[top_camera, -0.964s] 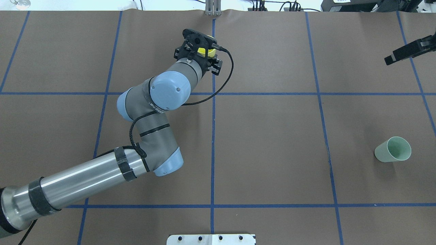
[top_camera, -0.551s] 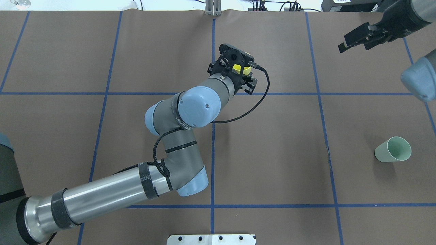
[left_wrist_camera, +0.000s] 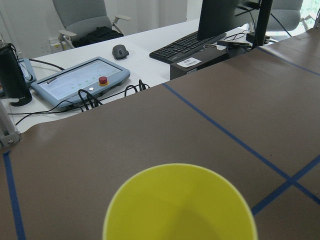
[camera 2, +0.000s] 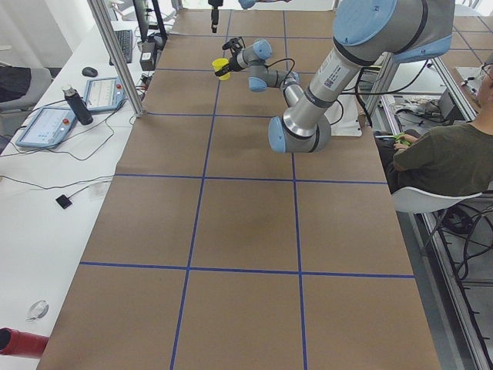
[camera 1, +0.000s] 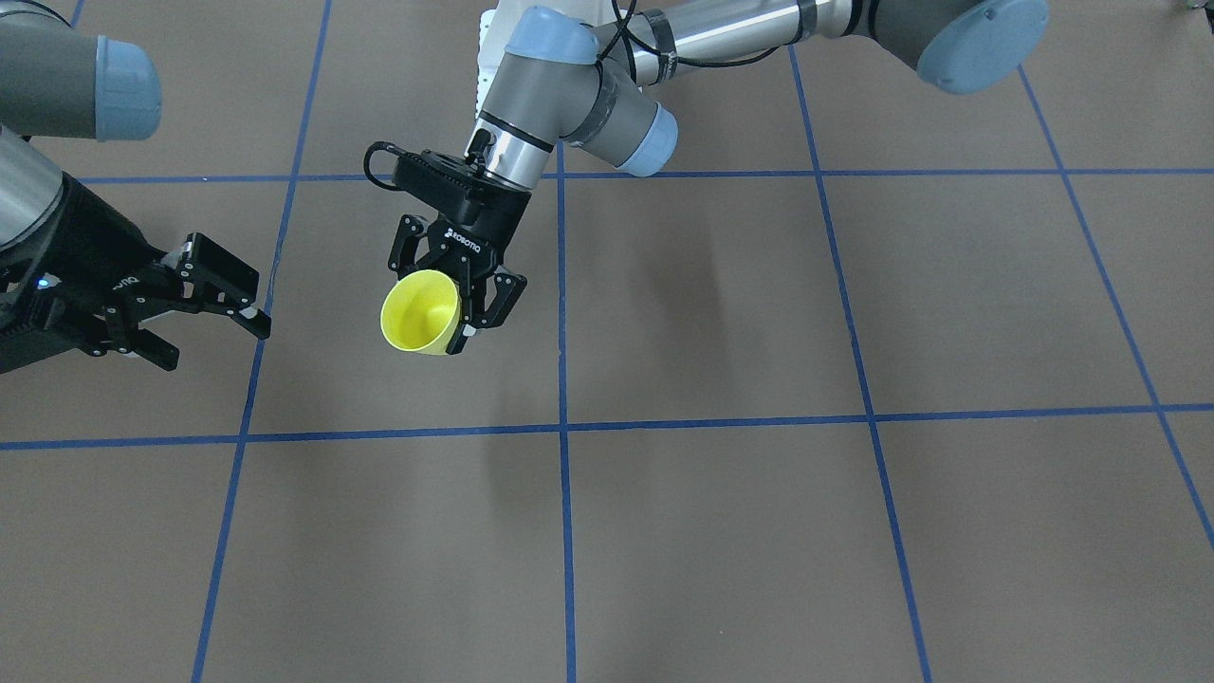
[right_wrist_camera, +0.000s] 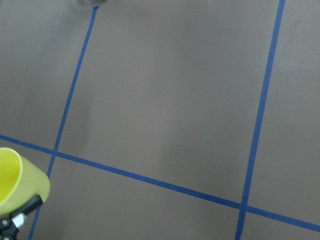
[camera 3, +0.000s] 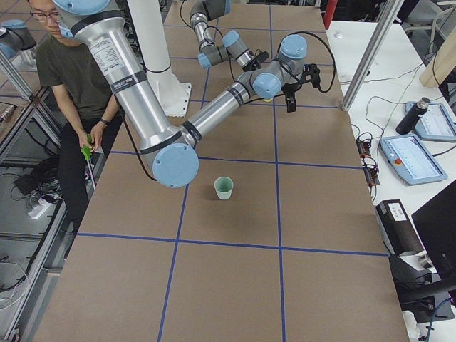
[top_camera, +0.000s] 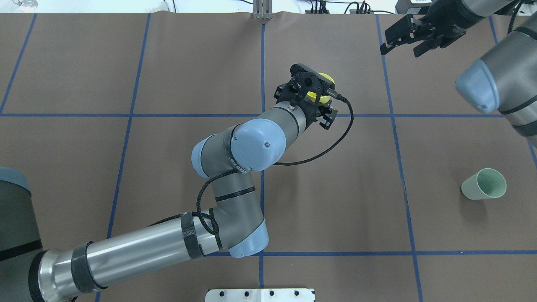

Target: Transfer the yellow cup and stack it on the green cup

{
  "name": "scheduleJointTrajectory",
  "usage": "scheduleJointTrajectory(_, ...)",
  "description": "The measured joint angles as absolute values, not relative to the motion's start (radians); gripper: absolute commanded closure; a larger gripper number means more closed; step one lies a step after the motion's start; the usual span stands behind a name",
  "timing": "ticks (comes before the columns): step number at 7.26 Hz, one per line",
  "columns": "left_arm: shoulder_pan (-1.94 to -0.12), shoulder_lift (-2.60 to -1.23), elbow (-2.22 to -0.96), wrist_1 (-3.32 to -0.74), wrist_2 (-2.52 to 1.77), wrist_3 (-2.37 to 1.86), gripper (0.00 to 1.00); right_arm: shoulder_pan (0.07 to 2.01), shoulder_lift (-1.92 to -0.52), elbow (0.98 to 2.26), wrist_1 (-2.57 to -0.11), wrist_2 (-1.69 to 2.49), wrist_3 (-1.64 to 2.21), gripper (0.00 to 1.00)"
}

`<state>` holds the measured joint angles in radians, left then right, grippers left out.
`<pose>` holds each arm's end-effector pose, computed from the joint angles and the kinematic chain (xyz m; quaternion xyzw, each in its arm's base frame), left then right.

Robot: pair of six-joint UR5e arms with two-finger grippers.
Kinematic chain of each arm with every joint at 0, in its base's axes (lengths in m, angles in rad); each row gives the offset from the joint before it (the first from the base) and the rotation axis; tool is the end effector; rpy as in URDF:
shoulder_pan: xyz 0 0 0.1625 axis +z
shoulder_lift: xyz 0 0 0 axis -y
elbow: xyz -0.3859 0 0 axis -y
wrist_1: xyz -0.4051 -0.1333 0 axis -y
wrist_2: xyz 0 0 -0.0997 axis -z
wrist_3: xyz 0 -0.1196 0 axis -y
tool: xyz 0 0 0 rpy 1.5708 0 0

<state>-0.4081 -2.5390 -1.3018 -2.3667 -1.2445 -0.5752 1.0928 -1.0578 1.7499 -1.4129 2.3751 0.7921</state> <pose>0.6189 -0.4546 0.0296 0.5241 0.4354 0.1038 0.7246 -0.2477 -0.5806 0.2201 0.0939 -0.5121 -0.0283 0.8533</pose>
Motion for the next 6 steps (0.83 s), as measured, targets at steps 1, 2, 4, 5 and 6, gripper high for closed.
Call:
scheduleJointTrajectory(1,-0.401,-2.54,-1.303,-2.37,-1.242,-0.539,0.34,1.076,-1.049,1.747,-1.411,2.375,0.818,0.0)
scheduleJointTrajectory(2,-0.396,-2.541,-1.303,-2.372,-1.239,-0.522,0.35,1.064,-1.046,1.746,-1.41,2.375,0.83,0.0)
scheduleJointTrajectory(4,-0.387,-2.546,-1.299,-2.372,-1.237,-0.512,0.37,1.044,-1.046,1.747,-1.41,2.375,0.837,0.0)
scheduleJointTrajectory(5,-0.385,-2.552,-1.291,-2.372,-1.237,-0.51,0.37,1.033,-1.046,1.747,-1.41,2.375,0.838,0.0)
scheduleJointTrajectory(6,-0.384,-2.555,-1.283,-2.372,-1.237,-0.51,0.37,1.019,-1.047,1.745,-1.411,2.375,0.838,0.0)
